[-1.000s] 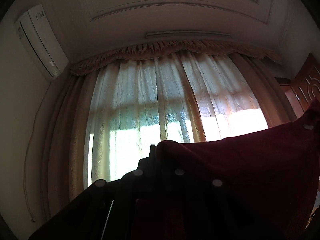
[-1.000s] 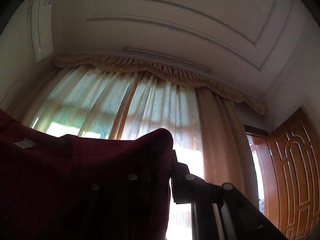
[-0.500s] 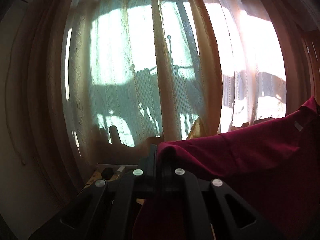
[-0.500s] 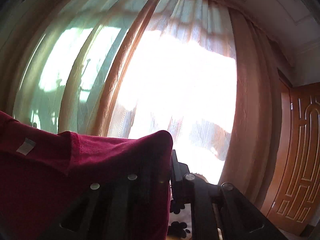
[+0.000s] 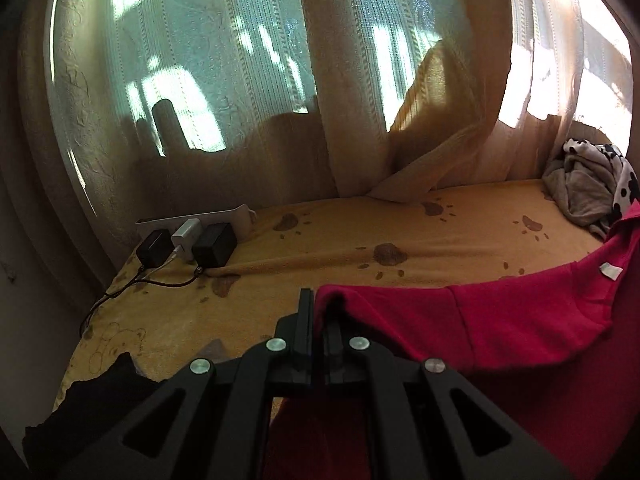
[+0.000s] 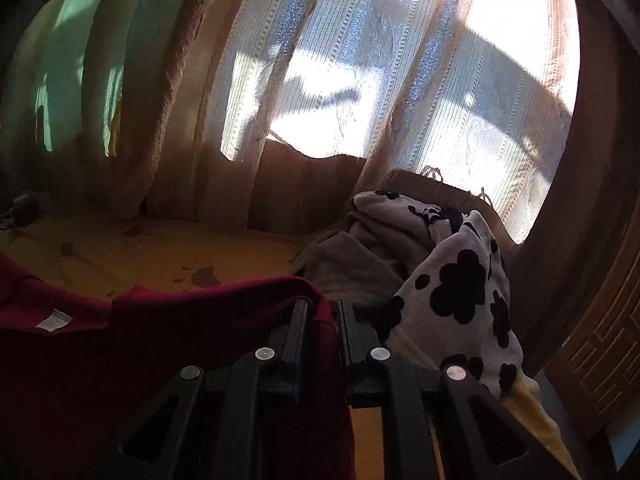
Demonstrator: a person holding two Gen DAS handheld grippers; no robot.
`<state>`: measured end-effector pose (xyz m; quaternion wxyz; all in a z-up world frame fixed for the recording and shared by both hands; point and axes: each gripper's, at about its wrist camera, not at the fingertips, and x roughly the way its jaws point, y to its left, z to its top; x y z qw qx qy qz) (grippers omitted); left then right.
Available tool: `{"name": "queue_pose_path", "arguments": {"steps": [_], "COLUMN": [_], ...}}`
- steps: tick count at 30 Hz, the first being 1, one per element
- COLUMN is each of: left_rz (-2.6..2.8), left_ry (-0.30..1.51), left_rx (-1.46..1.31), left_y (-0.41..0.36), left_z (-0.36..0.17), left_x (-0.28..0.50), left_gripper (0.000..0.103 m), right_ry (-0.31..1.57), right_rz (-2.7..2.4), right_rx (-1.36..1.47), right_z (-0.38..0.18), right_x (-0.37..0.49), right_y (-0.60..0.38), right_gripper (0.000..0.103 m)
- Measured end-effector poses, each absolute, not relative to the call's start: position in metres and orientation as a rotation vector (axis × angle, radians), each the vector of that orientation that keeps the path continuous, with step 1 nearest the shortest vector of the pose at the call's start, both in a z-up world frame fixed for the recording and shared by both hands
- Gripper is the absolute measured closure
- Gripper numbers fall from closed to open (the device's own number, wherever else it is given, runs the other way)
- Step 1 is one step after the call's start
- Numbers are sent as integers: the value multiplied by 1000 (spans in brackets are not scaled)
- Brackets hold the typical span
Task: Fold clothes
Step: 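Lay the red sweatshirt flat on the bed with both grippers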
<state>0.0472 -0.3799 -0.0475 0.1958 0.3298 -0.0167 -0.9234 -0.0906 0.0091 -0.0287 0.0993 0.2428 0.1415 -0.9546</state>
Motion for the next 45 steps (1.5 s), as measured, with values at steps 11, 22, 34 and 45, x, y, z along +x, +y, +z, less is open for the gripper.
{"name": "queue_pose_path", "arguments": {"steps": [11,22,34,45], "left_rz": [-2470,-2460,-2448,-2475], "left_ry": [-77,2,31,-83], "left_rx": [1193,1176,1124,1212], "left_y": [-397,-410,-424,-406], "left_z": [-106,-94,-64,-69], "left_x": [-2,-1,21,43], "left_gripper": [91,50,27,11], "right_ry": [346,180,343,237], "right_rz": [-2705,-2347,-2026,-2055], "right_rx": [1010,1004,1221,1262], "right_z": [-73,-47,-94,-106], "right_x": [-145,-117,-75,-116], "right_y": [26,8,-52,-64], "right_gripper": [87,86,86,86]}}
